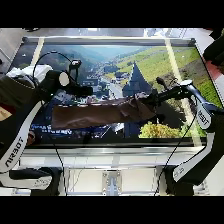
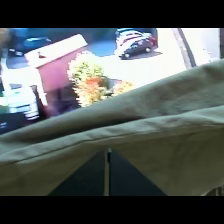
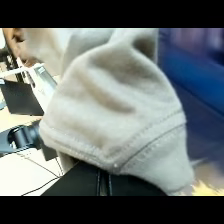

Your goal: Fold the shirts.

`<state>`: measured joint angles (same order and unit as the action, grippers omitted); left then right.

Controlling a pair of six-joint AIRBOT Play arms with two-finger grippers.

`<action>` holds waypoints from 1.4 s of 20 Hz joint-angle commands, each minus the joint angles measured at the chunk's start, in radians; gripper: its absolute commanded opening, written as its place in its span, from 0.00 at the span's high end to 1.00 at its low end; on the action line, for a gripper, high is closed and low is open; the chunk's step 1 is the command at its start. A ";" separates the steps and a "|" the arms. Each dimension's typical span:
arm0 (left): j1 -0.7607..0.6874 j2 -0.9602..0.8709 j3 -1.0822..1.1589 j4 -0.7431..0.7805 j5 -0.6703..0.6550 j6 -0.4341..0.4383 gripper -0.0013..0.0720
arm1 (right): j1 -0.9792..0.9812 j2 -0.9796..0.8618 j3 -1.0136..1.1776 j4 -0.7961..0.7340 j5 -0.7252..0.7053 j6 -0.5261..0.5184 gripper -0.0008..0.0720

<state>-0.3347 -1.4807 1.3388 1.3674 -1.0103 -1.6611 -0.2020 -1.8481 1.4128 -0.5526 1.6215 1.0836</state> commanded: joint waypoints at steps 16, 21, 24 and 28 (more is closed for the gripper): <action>-0.236 -0.136 0.016 -0.183 0.237 0.084 0.97 | 0.070 0.464 0.061 -0.070 0.026 0.244 0.98; 0.031 0.173 0.016 -0.093 0.176 0.084 0.97 | 0.407 0.443 0.178 -0.089 -0.285 0.311 0.98; 0.165 0.332 0.015 -0.031 0.106 0.084 0.97 | 0.665 0.371 0.200 -0.150 -0.531 0.364 0.98; 0.258 0.469 0.015 0.063 0.013 0.084 0.97 | 0.885 0.266 0.200 -0.159 -0.801 0.399 0.14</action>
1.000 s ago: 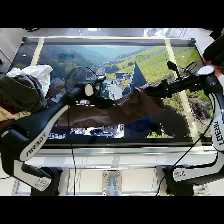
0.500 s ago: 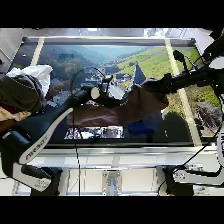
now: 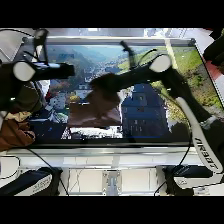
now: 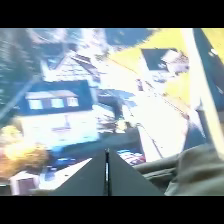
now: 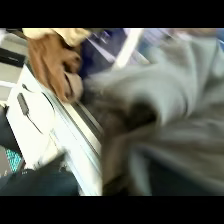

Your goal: Fold the shirts.

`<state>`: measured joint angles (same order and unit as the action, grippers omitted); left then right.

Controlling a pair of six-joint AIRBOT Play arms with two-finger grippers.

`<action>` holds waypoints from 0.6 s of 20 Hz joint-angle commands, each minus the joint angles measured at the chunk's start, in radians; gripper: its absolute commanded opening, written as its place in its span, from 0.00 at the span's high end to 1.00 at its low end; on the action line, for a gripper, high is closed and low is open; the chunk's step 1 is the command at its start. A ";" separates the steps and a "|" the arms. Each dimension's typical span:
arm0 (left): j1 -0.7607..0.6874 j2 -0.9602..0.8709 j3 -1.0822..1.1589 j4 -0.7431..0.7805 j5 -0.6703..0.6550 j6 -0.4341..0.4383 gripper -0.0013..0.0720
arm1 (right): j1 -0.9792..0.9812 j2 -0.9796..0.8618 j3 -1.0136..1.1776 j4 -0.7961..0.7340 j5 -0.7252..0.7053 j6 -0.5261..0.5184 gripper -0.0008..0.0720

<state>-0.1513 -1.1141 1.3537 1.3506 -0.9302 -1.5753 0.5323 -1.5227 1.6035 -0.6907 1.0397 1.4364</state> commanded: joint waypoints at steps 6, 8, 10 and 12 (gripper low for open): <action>0.085 0.145 0.000 0.142 -0.082 -0.002 0.97 | 0.025 -0.019 0.009 -0.197 -0.063 0.059 0.15; 0.085 0.135 -0.001 0.142 -0.086 -0.003 0.97 | -0.091 -0.005 0.009 -0.416 0.118 0.122 0.27; 0.085 0.120 -0.001 0.142 -0.085 -0.003 0.97 | -0.195 -0.006 -0.019 -0.596 0.223 0.149 0.28; 0.085 0.096 -0.001 0.142 -0.085 -0.003 0.97 | -0.288 -0.013 -0.106 -0.549 0.174 0.162 0.28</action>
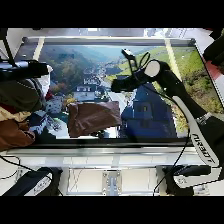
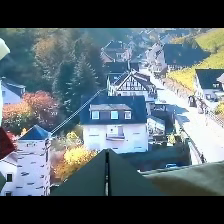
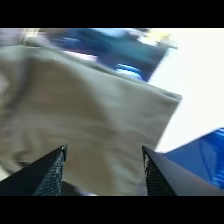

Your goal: Fold the shirts.

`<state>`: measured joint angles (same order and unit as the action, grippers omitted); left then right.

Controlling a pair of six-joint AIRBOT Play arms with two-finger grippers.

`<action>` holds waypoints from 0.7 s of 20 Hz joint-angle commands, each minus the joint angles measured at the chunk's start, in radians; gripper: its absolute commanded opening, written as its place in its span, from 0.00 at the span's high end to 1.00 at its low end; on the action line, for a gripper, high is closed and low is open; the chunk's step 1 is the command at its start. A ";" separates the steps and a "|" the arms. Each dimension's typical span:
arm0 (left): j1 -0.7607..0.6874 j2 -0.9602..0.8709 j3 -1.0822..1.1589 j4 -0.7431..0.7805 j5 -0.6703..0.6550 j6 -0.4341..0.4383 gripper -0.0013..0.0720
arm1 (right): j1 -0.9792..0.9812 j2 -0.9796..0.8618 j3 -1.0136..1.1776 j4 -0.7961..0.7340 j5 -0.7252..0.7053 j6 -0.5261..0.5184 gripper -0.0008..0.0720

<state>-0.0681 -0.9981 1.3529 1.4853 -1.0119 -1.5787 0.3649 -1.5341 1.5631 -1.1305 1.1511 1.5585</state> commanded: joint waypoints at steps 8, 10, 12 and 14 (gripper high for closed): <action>0.002 -0.130 -0.001 0.007 -0.008 0.001 0.97 | -0.212 -0.328 -0.261 0.578 0.040 -0.225 0.11; 0.002 -0.137 -0.001 0.007 -0.008 0.001 0.97 | -0.193 -0.375 -0.256 0.671 0.038 -0.273 0.11; 0.002 -0.137 -0.001 0.007 -0.011 0.001 0.97 | -0.163 -0.383 -0.256 0.689 0.008 -0.284 0.11; 0.002 -0.137 -0.001 0.007 -0.014 0.001 0.97 | -0.133 -0.383 -0.256 0.689 -0.026 -0.277 0.15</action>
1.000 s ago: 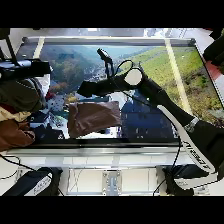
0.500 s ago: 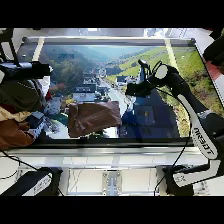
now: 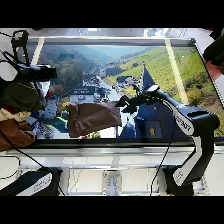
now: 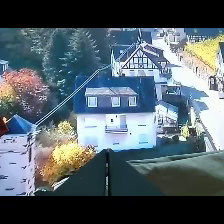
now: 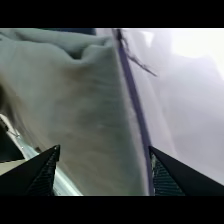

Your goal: Fold the shirts.

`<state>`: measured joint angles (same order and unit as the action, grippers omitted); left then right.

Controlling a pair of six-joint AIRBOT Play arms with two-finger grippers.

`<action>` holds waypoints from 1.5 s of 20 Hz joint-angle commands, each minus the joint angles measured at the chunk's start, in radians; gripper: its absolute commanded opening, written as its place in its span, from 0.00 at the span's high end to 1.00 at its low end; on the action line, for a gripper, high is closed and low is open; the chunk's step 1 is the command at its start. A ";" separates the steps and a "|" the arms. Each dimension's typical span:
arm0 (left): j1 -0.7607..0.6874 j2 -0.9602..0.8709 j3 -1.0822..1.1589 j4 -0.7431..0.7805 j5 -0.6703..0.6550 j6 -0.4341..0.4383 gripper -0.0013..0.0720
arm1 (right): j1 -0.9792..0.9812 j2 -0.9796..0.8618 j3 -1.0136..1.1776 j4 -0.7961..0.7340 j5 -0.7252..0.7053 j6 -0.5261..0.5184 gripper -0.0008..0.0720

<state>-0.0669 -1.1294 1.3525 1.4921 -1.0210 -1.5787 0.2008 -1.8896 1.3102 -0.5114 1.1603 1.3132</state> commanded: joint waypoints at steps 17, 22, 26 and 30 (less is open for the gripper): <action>0.001 -0.006 0.000 0.011 -0.050 0.001 0.97 | -0.352 0.285 0.309 -0.402 0.009 0.133 0.97; 0.000 -0.006 0.000 0.011 -0.050 0.000 0.97 | -0.743 0.435 0.306 -0.753 0.198 0.198 0.98; 0.000 -0.009 0.000 0.011 -0.050 -0.004 0.97 | -1.017 0.483 0.189 -0.769 0.303 0.148 0.98; 0.000 -0.009 0.000 -0.005 -0.050 -0.018 0.97 | -1.129 0.541 -0.138 -0.788 0.253 0.083 0.97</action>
<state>-0.0669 -1.1378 1.3525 1.5021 -1.0714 -1.5894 -0.8303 -1.3869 1.3544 -1.2579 1.4147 1.4330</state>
